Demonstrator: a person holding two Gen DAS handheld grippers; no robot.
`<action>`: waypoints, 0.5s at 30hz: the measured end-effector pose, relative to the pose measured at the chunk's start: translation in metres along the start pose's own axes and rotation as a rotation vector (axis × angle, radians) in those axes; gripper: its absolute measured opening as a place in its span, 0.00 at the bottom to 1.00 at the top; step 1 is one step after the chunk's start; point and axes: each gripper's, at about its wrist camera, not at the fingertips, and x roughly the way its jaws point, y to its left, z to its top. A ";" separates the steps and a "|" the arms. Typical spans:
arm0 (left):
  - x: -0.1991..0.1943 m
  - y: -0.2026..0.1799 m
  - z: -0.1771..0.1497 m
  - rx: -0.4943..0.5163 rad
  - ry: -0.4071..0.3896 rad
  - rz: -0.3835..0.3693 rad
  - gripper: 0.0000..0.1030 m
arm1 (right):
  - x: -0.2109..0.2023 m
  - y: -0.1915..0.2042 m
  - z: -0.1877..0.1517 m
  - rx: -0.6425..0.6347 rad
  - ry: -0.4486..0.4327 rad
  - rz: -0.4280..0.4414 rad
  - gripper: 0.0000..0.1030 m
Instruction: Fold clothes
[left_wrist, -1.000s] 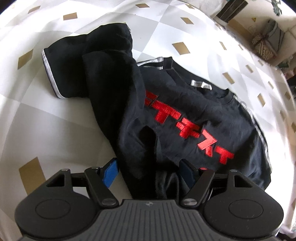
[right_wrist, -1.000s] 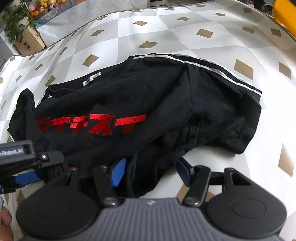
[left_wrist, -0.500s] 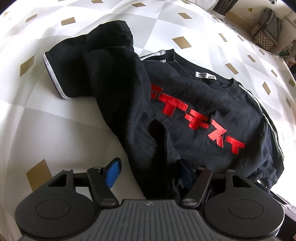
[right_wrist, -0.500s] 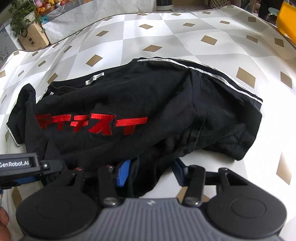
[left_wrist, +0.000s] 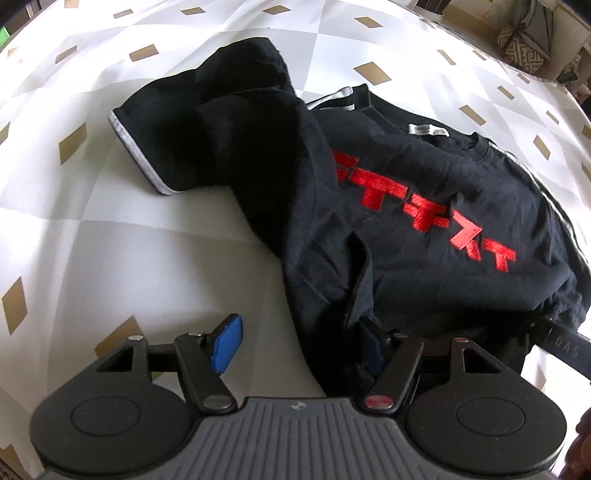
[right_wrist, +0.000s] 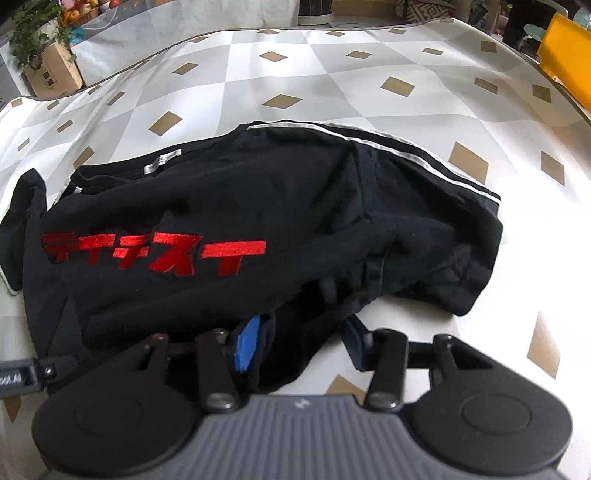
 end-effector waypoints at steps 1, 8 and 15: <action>0.000 0.001 -0.001 0.003 0.001 0.002 0.64 | 0.000 -0.001 0.000 0.002 -0.002 -0.005 0.45; -0.005 0.008 -0.011 0.033 0.005 0.016 0.64 | 0.002 -0.002 0.003 0.003 -0.029 -0.044 0.49; -0.007 0.014 -0.020 0.057 0.007 0.028 0.65 | 0.005 -0.003 0.006 0.020 -0.044 -0.061 0.51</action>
